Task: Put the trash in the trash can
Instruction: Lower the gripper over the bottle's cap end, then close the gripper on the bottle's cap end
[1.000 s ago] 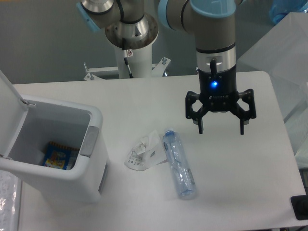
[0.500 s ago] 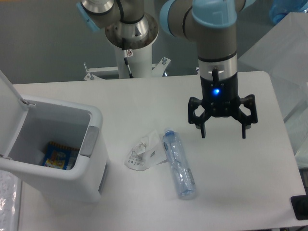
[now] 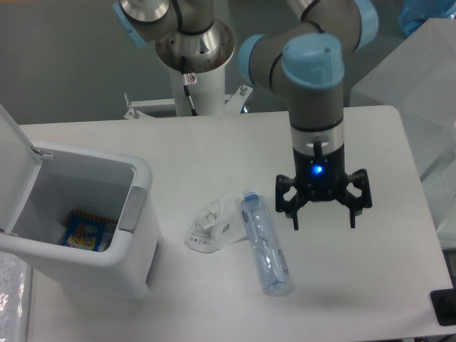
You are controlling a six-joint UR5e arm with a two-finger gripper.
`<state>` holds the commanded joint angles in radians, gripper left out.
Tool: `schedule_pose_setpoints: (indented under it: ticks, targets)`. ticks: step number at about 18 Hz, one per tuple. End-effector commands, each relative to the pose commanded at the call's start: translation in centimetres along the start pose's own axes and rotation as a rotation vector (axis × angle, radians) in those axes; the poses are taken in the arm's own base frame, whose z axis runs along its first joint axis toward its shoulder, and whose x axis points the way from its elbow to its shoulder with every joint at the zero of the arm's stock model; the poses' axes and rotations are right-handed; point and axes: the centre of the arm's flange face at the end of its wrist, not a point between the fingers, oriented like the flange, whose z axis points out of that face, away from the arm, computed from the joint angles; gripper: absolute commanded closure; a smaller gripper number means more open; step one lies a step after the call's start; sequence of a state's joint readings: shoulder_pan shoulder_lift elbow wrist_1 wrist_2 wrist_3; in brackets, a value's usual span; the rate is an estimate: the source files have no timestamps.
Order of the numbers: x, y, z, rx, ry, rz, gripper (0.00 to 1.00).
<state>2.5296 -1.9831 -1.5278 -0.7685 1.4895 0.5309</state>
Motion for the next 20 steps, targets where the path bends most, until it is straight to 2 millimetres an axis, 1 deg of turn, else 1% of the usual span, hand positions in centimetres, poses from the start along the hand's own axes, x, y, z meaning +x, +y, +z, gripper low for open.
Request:
schedule_pose_setpoints:
  ticks: [2,3,4,7,9,12,14,15,17,20]
  targets:
    - [0.3,0.1,3.5,-0.035,0.026,-0.004,0.00]
    - [1.1,0.0,5.0,-0.050,0.038,0.004,0.00]
    - [1.6,0.1,6.0,-0.063,0.048,0.008,0.00]
    - [2.9,1.4,9.3,-0.108,0.090,0.013,0.00]
    - [3.3,1.5,9.8,-0.112,0.106,-0.002,0.00]
    - [4.4,1.7,11.9,-0.138,0.127,-0.022,0.00]
    - [4.7,1.9,12.4,-0.148,0.133,-0.030,0.00]
    - [5.2,1.9,12.8,-0.153,0.136,-0.037,0.00]
    - [5.2,2.0,13.1,-0.158,0.136,-0.060,0.00]
    - [5.2,2.4,14.4,-0.179,0.135,-0.067,0.00]
